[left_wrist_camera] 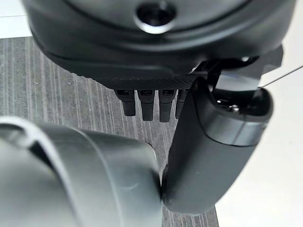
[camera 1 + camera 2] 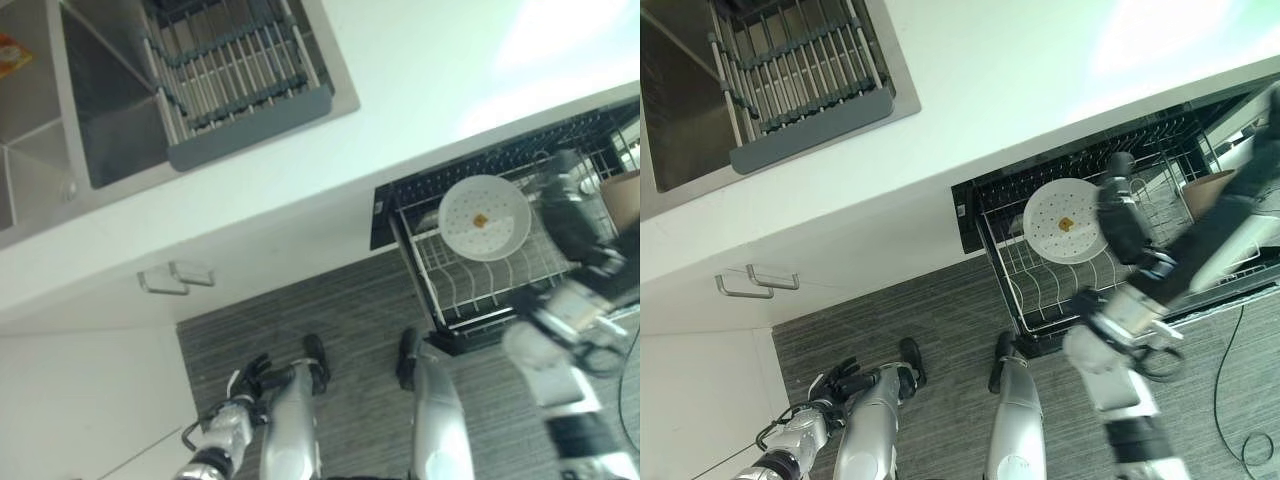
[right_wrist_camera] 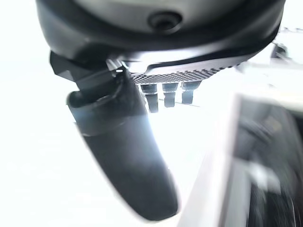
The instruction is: Place the dishes in the dishwasher.
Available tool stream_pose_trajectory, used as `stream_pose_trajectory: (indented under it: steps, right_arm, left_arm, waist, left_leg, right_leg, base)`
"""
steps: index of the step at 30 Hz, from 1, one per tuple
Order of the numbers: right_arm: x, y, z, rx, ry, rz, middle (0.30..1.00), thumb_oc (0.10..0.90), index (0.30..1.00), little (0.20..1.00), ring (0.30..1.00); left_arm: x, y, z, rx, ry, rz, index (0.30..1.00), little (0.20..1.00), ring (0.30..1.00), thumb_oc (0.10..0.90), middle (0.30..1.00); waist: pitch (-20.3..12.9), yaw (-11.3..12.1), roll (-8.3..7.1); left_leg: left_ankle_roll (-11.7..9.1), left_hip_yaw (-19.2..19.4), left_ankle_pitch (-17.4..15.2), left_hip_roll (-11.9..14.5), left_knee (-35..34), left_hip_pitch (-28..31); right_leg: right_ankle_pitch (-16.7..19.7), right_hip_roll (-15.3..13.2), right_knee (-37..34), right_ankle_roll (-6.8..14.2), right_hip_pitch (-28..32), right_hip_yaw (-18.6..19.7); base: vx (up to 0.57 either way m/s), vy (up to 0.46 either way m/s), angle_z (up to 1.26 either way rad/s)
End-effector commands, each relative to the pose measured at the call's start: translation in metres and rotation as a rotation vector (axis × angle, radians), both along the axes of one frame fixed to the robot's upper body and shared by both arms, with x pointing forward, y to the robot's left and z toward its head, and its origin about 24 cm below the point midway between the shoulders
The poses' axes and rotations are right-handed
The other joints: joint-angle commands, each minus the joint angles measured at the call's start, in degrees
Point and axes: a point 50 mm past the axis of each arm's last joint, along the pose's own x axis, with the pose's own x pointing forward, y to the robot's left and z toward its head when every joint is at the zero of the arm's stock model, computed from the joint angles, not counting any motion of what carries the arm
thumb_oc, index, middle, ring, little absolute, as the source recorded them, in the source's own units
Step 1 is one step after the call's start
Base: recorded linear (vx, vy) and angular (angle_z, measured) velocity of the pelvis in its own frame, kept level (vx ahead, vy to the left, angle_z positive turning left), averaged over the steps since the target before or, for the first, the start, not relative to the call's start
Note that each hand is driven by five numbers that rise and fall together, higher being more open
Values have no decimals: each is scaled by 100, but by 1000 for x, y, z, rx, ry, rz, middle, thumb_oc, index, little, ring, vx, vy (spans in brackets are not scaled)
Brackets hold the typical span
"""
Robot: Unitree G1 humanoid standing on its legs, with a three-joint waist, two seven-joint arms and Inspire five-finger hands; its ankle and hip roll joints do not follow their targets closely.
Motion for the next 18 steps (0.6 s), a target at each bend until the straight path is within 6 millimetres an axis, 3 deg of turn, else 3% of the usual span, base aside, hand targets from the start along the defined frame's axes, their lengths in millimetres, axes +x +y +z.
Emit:
stream_pose_trajectory:
  steps: [1,4,8,11,15,18]
  right_arm:
    - [-36,-40,0,283,-302,-210,900,800,900,900,900]
    - [-54,-66,-19,312,-246,-370,900,800,900,900,900]
    - [-79,-107,-55,545,-220,-492,900,800,900,900,900]
    - [-97,-128,-96,701,-121,-617,900,800,900,900,900]
    - [-111,-136,-141,902,14,-674,900,800,900,900,900]
    - [-104,-126,-172,1021,204,-631,900,800,900,900,900]
  left_arm:
    - [-84,3,-38,14,287,-13,900,900,900,800,900]
    - [-83,10,-37,18,290,0,900,900,900,800,900]
    - [-78,18,-36,13,304,23,900,900,900,800,900]
    - [-68,16,-34,18,304,20,900,900,900,800,900]
    - [-58,7,-33,14,305,1,900,900,900,800,900]
    - [-55,-3,-34,-9,300,-8,900,900,900,800,900]
  waist:
    - [-70,-385,-101]
    - [-70,-501,-164]
    - [-70,-634,-236]
    - [-70,-674,-234]
    - [-70,-639,-175]
    - [-70,-570,-85]
  left_leg:
    - [414,335,-193,-397,-722,524]
    - [398,443,-221,-358,-722,565]
    - [328,567,-264,-253,-665,597]
    - [285,645,-293,-180,-580,603]
    - [240,695,-262,-129,-542,561]
    - [220,686,-187,-128,-593,517]
  right_leg:
    - [-1295,386,1287,-22,16,-179]
    - [-1253,419,1207,17,24,-148]
    - [-1219,466,1063,42,62,-122]
    - [-1226,460,1077,18,75,-128]
    - [-1222,409,1125,-8,33,-150]
    - [-1209,373,1156,-42,-31,-165]
  base:
    - [-32,-45,-7]
    - [-18,-39,-21]
    - [-17,-33,-34]
    - [-2,0,-18]
    - [4,19,-5]
    - [13,43,-2]
